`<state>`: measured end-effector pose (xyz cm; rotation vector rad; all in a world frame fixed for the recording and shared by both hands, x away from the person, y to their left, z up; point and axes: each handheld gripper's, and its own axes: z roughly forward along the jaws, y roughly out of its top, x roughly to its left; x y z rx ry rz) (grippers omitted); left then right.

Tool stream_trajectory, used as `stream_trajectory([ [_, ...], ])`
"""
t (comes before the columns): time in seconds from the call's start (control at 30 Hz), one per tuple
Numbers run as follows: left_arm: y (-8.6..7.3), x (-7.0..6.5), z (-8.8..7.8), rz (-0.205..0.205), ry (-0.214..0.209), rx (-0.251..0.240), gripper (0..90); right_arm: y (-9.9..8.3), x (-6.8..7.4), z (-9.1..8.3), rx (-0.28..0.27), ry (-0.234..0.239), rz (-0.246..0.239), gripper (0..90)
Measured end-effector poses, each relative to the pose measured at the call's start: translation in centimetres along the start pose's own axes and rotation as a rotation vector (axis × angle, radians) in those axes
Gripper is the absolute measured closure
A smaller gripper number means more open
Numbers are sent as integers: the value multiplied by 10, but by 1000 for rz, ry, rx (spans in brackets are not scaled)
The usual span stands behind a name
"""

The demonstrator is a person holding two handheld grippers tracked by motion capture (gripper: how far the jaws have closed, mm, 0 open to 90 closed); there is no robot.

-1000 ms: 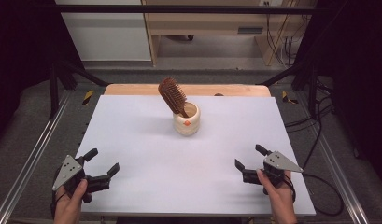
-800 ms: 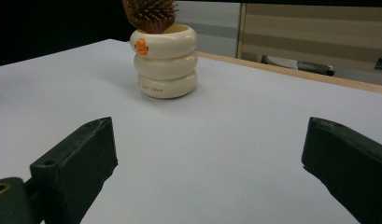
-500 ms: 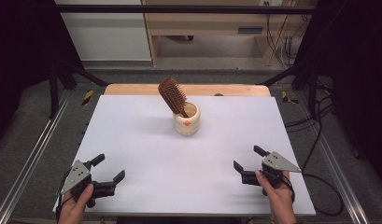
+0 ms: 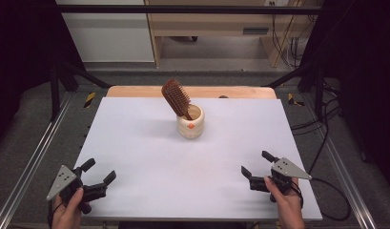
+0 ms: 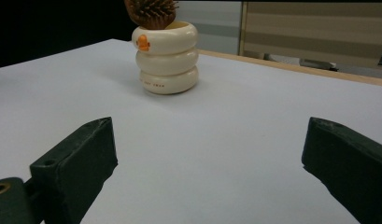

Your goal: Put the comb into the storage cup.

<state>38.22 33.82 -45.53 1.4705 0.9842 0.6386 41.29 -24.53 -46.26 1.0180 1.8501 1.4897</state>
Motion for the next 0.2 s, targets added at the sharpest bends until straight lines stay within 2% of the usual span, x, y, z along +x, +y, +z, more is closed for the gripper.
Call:
stream_trajectory([
  [0.07,1,3,-2,-1,14,-13,38,-1,-2,1,5,-7,9,35],
  [0.2,1,1,1,0,9,-6,37,-2,-4,5,33,-20,8,37],
])
